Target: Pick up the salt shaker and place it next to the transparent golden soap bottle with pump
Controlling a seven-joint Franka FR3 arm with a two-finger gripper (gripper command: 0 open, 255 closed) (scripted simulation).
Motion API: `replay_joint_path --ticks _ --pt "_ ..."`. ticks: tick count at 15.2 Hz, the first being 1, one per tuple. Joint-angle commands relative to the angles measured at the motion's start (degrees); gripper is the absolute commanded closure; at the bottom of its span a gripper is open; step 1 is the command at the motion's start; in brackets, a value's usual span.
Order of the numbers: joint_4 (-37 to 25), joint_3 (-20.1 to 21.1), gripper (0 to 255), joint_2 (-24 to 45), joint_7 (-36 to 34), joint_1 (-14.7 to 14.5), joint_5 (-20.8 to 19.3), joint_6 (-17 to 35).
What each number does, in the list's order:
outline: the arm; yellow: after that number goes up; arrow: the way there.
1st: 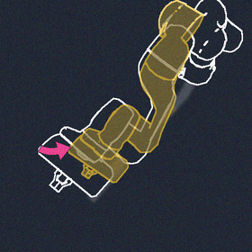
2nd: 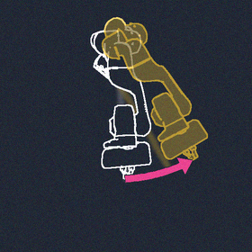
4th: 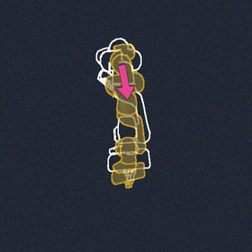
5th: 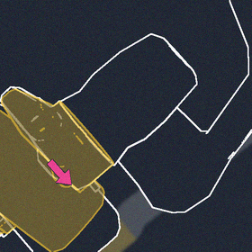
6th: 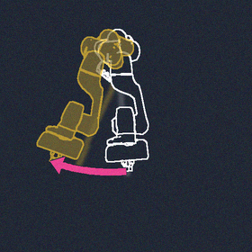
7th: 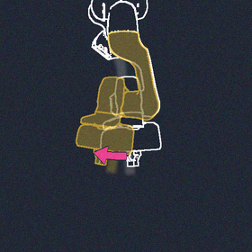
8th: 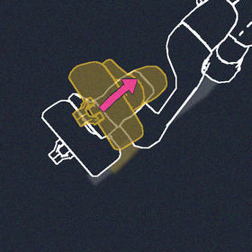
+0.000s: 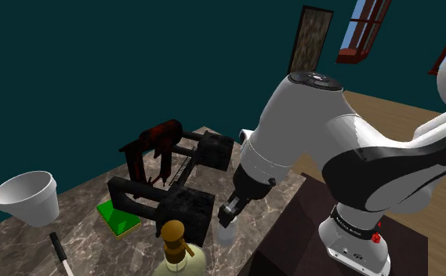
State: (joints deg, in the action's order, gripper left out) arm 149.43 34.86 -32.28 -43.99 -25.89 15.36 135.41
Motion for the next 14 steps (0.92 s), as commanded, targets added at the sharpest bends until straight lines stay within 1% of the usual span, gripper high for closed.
replay_joint_path --ticks 1,8,14 --pt "0.97 0.67 255 1.02 -0.21 0.22 0.01 2.02" --pt "4.0 3.16 255 4.71 -1.28 1.17 -0.21 8.7" --pt "6.1 5.81 255 8.74 -2.78 2.8 -1.28 14.77"
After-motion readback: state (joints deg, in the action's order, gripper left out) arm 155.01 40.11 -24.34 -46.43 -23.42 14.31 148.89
